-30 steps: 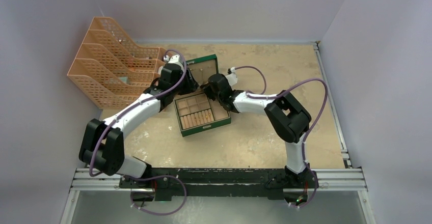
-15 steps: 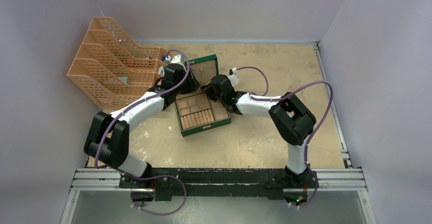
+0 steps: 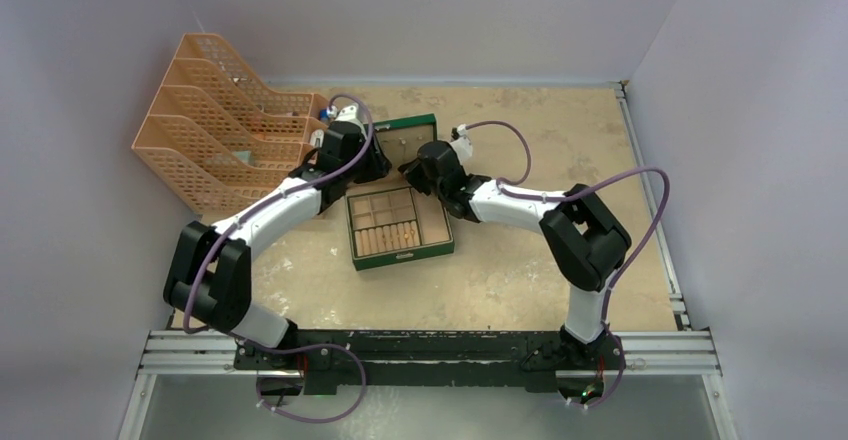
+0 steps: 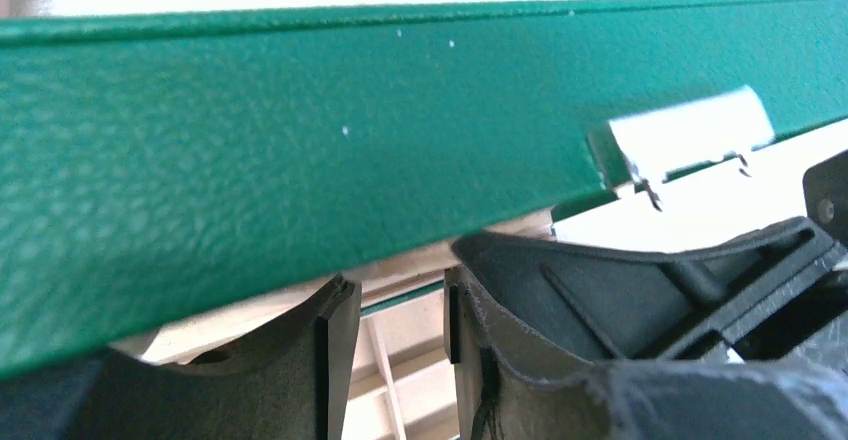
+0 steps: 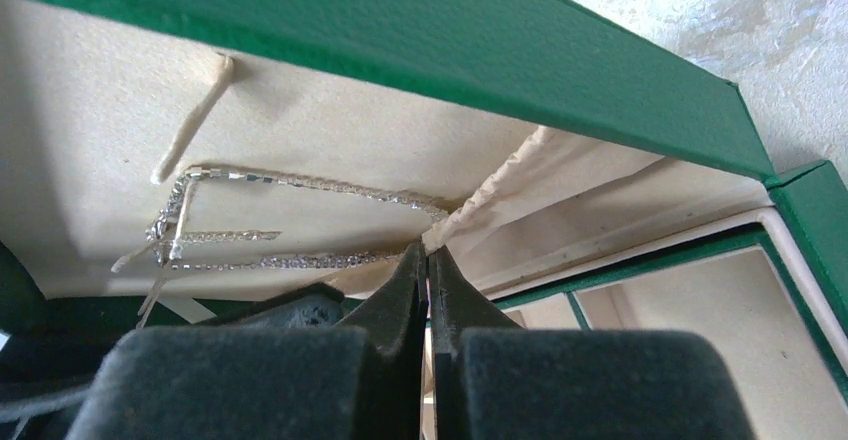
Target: Organize the mixed jewelry
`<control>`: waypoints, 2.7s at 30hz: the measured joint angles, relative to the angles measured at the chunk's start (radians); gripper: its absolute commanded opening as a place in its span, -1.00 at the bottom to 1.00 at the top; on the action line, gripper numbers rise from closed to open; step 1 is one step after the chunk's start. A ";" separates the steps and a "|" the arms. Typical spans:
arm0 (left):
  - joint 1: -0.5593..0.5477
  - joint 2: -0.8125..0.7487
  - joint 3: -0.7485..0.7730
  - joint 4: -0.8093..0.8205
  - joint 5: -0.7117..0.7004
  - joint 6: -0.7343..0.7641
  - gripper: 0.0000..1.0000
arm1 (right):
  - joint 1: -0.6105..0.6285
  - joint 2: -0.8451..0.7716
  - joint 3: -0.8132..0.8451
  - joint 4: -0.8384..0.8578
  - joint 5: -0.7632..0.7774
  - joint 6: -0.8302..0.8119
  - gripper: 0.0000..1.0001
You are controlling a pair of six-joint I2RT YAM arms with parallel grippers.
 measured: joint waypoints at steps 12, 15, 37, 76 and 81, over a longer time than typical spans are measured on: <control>0.000 -0.160 0.040 -0.068 -0.009 0.043 -0.22 | -0.029 -0.032 -0.012 0.068 -0.029 -0.039 -0.25; 0.000 -0.184 0.056 -0.087 -0.008 0.051 -0.21 | -0.035 -0.095 -0.055 0.089 -0.042 -0.046 -0.21; 0.196 -0.234 0.371 -0.375 -0.019 0.169 0.51 | -0.216 -0.377 -0.019 -0.019 -0.117 -0.480 0.50; 0.363 -0.415 0.156 -0.544 0.448 0.122 0.08 | -0.244 -0.389 -0.105 -0.070 -0.478 -0.646 -0.13; 0.363 -0.524 0.107 -0.561 0.453 0.103 0.08 | -0.244 -0.450 -0.173 -0.071 -0.503 -0.643 -0.16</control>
